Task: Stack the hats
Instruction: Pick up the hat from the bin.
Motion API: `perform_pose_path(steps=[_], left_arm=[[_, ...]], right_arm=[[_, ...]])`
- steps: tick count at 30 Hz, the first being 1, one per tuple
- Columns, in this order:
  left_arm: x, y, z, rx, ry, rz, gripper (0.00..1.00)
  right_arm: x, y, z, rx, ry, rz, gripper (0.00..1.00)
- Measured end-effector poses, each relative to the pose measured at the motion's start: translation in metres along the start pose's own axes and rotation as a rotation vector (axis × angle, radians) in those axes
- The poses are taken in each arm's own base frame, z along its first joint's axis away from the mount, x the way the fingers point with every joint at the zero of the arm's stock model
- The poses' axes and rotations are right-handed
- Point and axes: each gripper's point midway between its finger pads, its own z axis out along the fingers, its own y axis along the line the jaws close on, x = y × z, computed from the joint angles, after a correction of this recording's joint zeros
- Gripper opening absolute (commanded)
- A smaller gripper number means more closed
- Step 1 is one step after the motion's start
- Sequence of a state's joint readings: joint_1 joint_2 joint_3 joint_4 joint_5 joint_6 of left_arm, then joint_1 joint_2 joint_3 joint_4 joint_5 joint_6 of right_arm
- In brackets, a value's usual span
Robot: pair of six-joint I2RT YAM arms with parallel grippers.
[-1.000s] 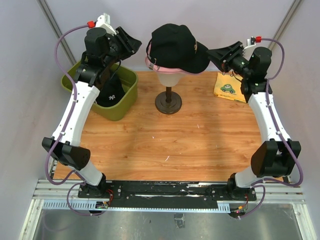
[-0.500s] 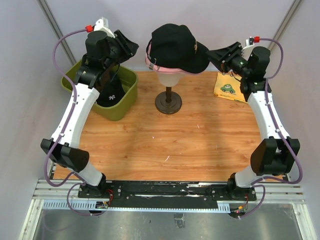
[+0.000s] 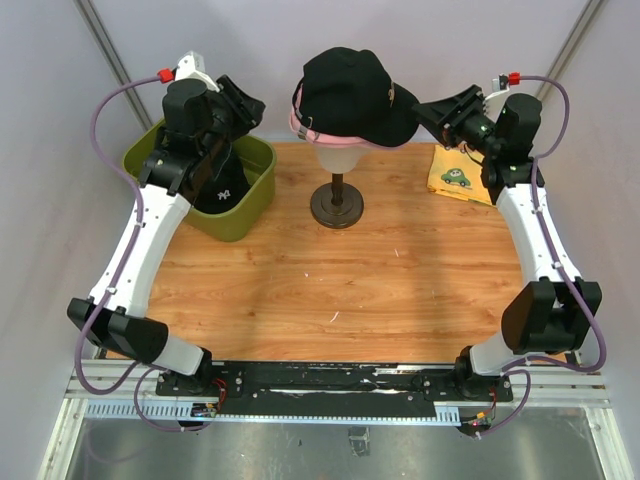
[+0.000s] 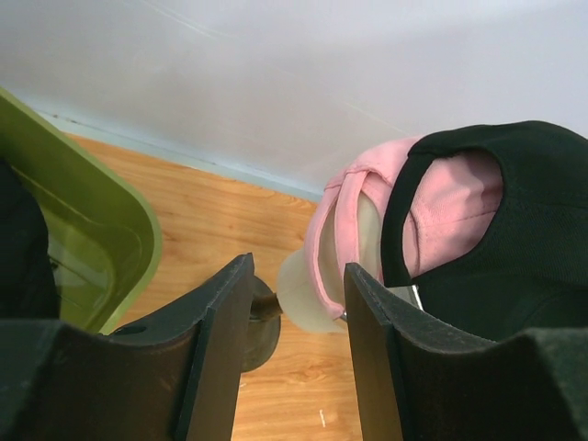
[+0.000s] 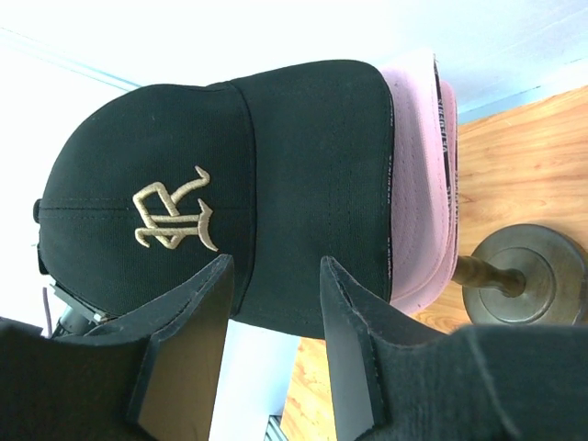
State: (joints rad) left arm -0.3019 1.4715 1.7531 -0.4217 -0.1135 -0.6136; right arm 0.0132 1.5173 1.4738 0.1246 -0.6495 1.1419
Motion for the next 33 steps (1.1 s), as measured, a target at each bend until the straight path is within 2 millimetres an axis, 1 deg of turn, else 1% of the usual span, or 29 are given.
perform_pose_path(steps=[6, 7, 14, 21, 23, 29, 33], left_arm=[[0.005, 0.012, -0.01, -0.028, -0.001, -0.007, 0.49], [0.007, 0.014, -0.011, -0.035, 0.002, -0.008, 0.49], [0.021, 0.029, -0.012, -0.072, 0.027, -0.019, 0.5], [0.032, 0.044, -0.025, -0.109, 0.035, -0.035, 0.5], [0.035, 0.048, -0.03, -0.119, 0.037, -0.037, 0.5], [0.035, 0.054, -0.047, -0.136, 0.026, -0.046, 0.5], [0.033, 0.055, -0.054, -0.137, 0.014, -0.054, 0.51]], right_arm=[[0.009, -0.002, -0.002, 0.026, 0.015, -0.021, 0.44], [0.011, -0.001, -0.002, 0.027, 0.02, -0.027, 0.44], [0.014, 0.001, -0.012, 0.053, 0.011, -0.068, 0.44], [0.019, -0.008, -0.023, 0.116, -0.006, -0.102, 0.44], [0.024, -0.008, -0.023, 0.133, -0.004, -0.116, 0.44], [0.046, 0.001, -0.025, 0.147, 0.032, -0.164, 0.44], [0.051, 0.003, -0.029, 0.164, 0.031, -0.191, 0.44]])
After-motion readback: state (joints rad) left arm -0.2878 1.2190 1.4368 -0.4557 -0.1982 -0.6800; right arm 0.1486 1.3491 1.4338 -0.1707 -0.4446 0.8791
